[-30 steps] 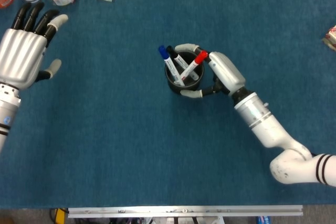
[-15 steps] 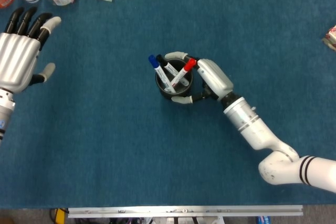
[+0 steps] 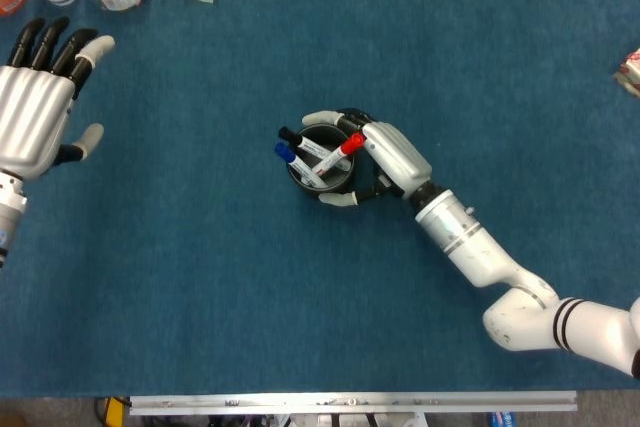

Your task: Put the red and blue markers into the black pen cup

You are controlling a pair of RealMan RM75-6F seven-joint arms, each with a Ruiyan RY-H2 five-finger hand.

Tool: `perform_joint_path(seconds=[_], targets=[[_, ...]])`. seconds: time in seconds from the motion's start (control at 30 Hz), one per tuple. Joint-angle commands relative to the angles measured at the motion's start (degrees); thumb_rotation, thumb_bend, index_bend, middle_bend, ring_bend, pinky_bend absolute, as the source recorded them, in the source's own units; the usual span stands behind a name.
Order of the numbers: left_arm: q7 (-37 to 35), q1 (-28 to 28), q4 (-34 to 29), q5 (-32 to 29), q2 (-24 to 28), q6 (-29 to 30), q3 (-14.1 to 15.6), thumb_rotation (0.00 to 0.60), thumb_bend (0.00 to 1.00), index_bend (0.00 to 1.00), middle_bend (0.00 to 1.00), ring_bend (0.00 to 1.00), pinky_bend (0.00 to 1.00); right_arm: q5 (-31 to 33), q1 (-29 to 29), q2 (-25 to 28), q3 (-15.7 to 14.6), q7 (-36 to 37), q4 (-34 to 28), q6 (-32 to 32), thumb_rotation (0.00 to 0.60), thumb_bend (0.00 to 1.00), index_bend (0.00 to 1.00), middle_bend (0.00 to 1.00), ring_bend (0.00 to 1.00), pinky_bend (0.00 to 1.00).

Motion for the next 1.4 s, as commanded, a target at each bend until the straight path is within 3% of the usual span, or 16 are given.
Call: perform_joint_path(seconds=[0.03,0.2,0.43,0.73,1.1,1.27,1.4], targets=[[-0.10,0.01,0.13,0.18,-0.14,-0.03,0.02,0.600,0.26,0.12,0.12,0.05,0.06,-0.43,0.12,-0.25,-0.59,0.29,1.11,-0.18,0.600,0.36,0.27,0.23,0.13,0.04],[-0.24,0.05,0.34,0.54,-0.30,-0.04,0.04,0.600,0.26,0.12,0.12,0.05,0.06,-0.86,0.15,-0.05,-1.05,0.52,2.07,0.05,0.600,0.23,0.13,0.16,0.07,0.00],[-0.45,0.08,0.52,0.90,-0.62,-0.10,0.05,0.600,0.26,0.12,0.12,0.05,0.06,-1.67,-0.11,0.83,-1.86,-0.20,2.04,1.03,0.600,0.13,0.00,0.07,0.00,0.00],[-0.16,0.04,0.48,1.42,-1.06,-0.28,0.23,0.600,0.26,0.12,0.12,0.05,0.06,-2.42,-1.63,2.41,-3.31,-0.38,1.73,2.74,0.600,0.08,0.00,0.00,0.00,0.00],[0.80,-0.49,0.26,1.29,-1.35,-1.09,0.16,0.600,0.26,0.12,0.12,0.05,0.06,-3.31,-3.16,5.83,-4.27,-3.35,0.15,5.25,0.600,0.07,0.00,0.00,0.00,0.00],[0.89,-0.47,-0.31,1.42,-1.07,-1.10,0.19,0.600,0.26,0.12,0.12,0.05,0.06,-3.44,-3.43,11.05,-4.62,-8.18,-4.83,4.87,0.600,0.07,0.00,0.00,0.00,0.00],[-0.60,0.11,0.07,2.15,-1.86,0.40,-0.07,0.600,0.26,0.12,0.12,0.05,0.06,-1.88,-4.28,17.75,-4.36,-15.40,-13.08,3.44,0.600,0.08,0.00,0.00,0.00,0.00]])
